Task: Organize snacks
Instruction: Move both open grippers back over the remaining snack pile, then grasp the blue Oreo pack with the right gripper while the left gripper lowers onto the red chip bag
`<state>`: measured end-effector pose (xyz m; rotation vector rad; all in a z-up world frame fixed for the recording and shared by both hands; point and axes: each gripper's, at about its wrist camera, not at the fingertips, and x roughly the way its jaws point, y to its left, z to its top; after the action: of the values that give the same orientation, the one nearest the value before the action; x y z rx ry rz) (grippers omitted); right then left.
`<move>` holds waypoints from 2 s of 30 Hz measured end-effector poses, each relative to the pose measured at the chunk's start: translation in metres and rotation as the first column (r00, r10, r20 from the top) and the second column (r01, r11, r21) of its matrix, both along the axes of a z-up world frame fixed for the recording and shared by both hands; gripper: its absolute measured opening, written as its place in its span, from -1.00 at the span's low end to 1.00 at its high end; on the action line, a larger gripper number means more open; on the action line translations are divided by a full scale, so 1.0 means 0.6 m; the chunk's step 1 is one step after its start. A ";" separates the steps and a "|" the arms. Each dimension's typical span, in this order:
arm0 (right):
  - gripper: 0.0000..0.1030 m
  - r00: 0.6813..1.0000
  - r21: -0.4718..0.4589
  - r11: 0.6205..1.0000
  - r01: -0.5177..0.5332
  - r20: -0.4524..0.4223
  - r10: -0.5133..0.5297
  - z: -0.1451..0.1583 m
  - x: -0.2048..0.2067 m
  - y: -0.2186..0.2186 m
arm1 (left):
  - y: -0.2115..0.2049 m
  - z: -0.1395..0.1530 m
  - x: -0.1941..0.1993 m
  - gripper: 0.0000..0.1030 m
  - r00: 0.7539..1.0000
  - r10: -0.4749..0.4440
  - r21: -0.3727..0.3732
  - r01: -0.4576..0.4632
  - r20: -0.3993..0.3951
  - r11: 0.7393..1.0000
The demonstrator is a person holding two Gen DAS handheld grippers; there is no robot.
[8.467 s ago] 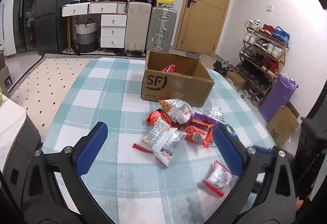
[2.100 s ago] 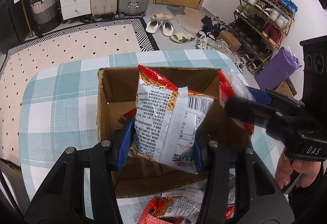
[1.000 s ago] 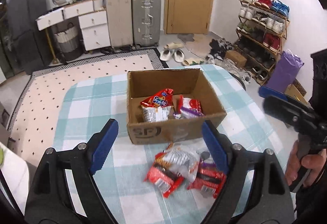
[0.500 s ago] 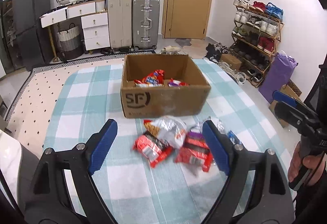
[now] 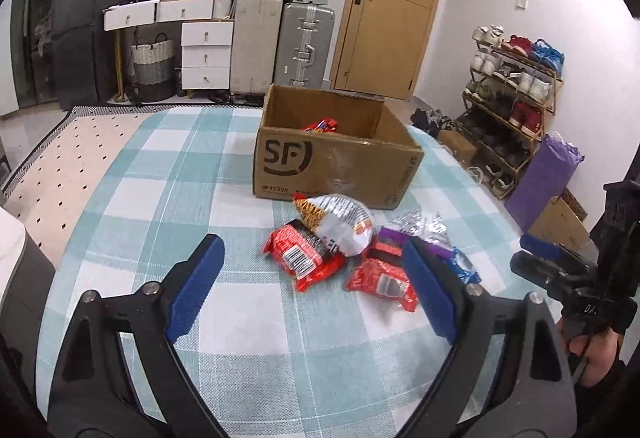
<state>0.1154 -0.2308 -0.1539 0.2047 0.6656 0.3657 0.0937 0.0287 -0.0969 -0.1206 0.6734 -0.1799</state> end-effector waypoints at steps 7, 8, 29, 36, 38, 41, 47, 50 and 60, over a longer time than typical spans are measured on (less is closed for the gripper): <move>0.92 0.995 0.012 1.000 0.008 -0.100 -0.006 -0.052 0.048 -0.003 | -0.006 -0.054 0.028 0.98 0.999 -0.006 -0.006 0.006 -0.052 1.000; 0.92 0.993 0.016 1.000 0.008 -0.115 -0.006 -0.061 0.056 -0.003 | -0.008 -0.064 0.034 0.98 0.998 -0.009 -0.002 0.009 -0.065 1.000; 0.92 0.973 0.006 1.000 -0.017 -0.229 0.017 -0.105 0.109 0.021 | -0.014 -0.167 0.098 0.98 0.987 -0.019 -0.028 0.015 -0.157 1.000; 0.70 0.974 -0.030 1.000 -0.002 -0.228 -0.005 -0.105 0.106 0.025 | -0.018 -0.179 0.115 0.98 0.985 -0.026 -0.041 0.019 -0.168 0.999; 0.52 0.974 -0.030 1.000 -0.002 -0.227 -0.005 -0.104 0.105 0.025 | -0.021 -0.179 0.114 0.98 0.986 -0.035 -0.038 0.029 -0.166 0.999; 0.21 0.974 -0.016 1.000 -0.007 -0.228 0.004 -0.105 0.105 0.022 | -0.025 -0.179 0.115 0.98 0.986 -0.049 -0.031 0.044 -0.162 0.999; -0.02 0.978 0.056 0.998 -0.013 -0.207 0.025 -0.100 0.100 0.008 | -0.050 -0.171 0.111 0.98 0.980 -0.116 -0.024 0.114 -0.159 0.993; -0.06 0.981 0.107 0.994 -0.008 -0.193 0.029 -0.098 0.096 -0.005 | -0.072 -0.165 0.123 0.98 0.974 -0.153 -0.025 0.151 -0.165 0.988; -0.07 0.987 0.249 0.968 0.016 -0.158 0.025 -0.095 0.082 -0.043 | -0.139 -0.183 0.195 0.98 0.922 -0.248 -0.103 0.227 -0.298 0.968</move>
<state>0.1646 -0.2569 -0.2109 0.4772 0.7779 0.4408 0.2105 -0.0546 -0.2065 -0.1320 0.9962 -0.4240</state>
